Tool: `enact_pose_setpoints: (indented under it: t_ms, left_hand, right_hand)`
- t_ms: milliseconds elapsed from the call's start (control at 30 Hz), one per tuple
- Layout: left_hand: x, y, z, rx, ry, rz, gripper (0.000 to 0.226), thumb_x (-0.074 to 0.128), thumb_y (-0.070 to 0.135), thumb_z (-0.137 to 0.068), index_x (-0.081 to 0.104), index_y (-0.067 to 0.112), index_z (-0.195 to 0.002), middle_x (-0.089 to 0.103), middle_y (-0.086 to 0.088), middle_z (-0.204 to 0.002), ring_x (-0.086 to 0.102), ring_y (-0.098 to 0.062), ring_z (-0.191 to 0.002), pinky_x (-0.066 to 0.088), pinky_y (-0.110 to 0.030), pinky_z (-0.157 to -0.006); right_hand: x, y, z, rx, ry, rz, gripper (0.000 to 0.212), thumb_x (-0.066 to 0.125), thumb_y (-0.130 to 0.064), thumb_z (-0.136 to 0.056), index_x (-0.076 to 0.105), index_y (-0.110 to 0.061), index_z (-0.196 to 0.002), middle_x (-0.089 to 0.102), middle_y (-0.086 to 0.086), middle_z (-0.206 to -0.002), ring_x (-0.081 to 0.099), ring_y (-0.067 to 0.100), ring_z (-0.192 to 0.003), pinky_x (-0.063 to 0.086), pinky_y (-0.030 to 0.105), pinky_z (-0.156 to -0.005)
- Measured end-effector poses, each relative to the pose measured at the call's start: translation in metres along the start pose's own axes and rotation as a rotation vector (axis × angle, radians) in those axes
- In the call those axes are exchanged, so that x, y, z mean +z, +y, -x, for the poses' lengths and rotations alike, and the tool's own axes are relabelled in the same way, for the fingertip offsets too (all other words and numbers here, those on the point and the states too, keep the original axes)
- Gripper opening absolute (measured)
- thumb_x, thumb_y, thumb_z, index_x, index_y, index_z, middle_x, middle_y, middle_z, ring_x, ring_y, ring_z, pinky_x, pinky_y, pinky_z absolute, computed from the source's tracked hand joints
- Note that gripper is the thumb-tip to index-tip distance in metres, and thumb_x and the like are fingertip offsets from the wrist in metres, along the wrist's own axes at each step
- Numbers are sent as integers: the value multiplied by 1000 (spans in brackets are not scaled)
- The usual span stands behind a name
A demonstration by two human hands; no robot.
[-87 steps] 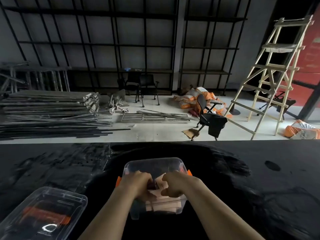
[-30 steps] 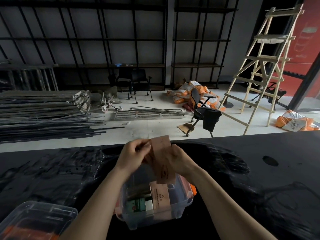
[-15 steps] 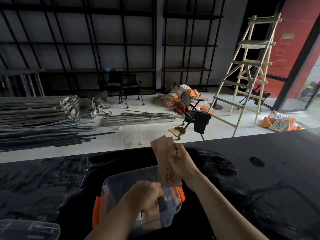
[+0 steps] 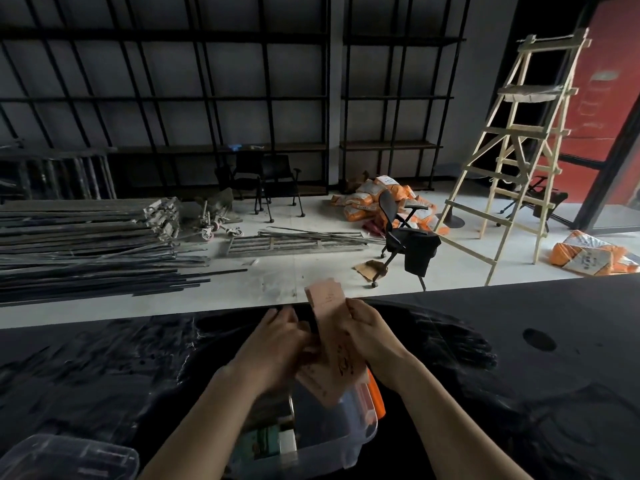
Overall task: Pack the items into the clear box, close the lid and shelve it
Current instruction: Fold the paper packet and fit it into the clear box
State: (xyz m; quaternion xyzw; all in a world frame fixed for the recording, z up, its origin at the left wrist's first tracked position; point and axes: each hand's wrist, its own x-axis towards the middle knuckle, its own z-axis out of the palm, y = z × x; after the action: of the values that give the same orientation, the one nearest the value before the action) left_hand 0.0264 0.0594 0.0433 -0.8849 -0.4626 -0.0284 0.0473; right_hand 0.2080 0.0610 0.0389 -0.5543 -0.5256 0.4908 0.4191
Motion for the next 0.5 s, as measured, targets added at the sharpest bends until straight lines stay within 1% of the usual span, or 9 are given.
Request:
enact_pose_setpoints:
  t_ms: [67, 133, 200, 233, 267, 300, 367, 400, 500]
  left_hand:
    - [-12, -13, 4, -65, 58, 83, 27, 62, 30, -94, 70, 40, -118, 64, 11, -114, 40, -20, -117, 31, -36, -100]
    - [-19, -23, 7, -152, 79, 252, 31, 68, 17, -91, 73, 39, -111, 65, 8, -110, 49, -18, -115, 38, -35, -100]
    - [-23, -33, 9, -240, 119, 527, 34, 71, 7, -84, 75, 38, -97, 72, 10, -101, 67, -13, -101, 53, -33, -90]
    - [-23, -37, 10, -276, 149, 652, 35, 73, 5, -81, 71, 39, -91, 74, 11, -97, 71, -9, -94, 57, -32, -84]
    - [-23, -40, 12, -314, 185, 751, 35, 74, 4, -79, 66, 37, -89, 75, 10, -94, 72, -6, -89, 58, -30, -79]
    - [-22, -43, 14, -352, 228, 835, 37, 74, 3, -78, 63, 36, -92, 75, 8, -94, 72, -6, -88, 57, -28, -76]
    - [-22, -45, 17, -429, 336, 993, 39, 73, 1, -79, 60, 29, -102, 71, 4, -102, 70, -11, -93, 52, -24, -73]
    - [-21, -45, 17, -488, 407, 1109, 39, 73, 1, -81, 59, 27, -107, 70, 0, -105, 70, -17, -96, 52, -26, -74]
    - [-11, -44, 19, -766, 613, 1585, 34, 72, 16, -87, 59, 23, -118, 71, -11, -108, 70, -30, -97, 55, -45, -87]
  right_hand:
    - [5, -4, -2, -8, -46, -37, 19, 47, -6, -96, 65, -7, -104, 72, 8, -97, 67, 26, -93, 55, 45, -86]
    - [11, -5, -6, -22, -88, -55, 19, 51, -7, -95, 66, -9, -106, 74, 10, -104, 68, 30, -101, 54, 50, -92]
    - [16, -6, -8, -40, -103, -67, 19, 54, -5, -94, 66, -11, -107, 73, 13, -107, 67, 31, -104, 53, 53, -96]
    - [18, -7, -9, -45, -110, -80, 19, 55, -5, -93, 66, -12, -107, 72, 13, -108, 67, 30, -103, 52, 54, -97]
    - [21, -7, -10, -48, -127, -88, 20, 56, -5, -93, 67, -13, -108, 73, 12, -108, 68, 29, -104, 53, 55, -97]
    - [22, -7, -10, -53, -154, -88, 20, 56, -6, -94, 67, -13, -109, 73, 13, -109, 68, 29, -104, 55, 54, -97]
    - [25, -8, -8, -60, -212, -67, 18, 58, -6, -94, 67, -11, -109, 73, 14, -110, 69, 29, -104, 57, 49, -93]
    - [26, -8, -8, -66, -220, -66, 17, 59, -6, -94, 68, -10, -108, 74, 13, -108, 70, 30, -103, 58, 48, -91]
    - [30, -9, -10, -77, -135, -133, 22, 56, -1, -93, 69, -11, -109, 76, 14, -105, 71, 32, -99, 58, 48, -87]
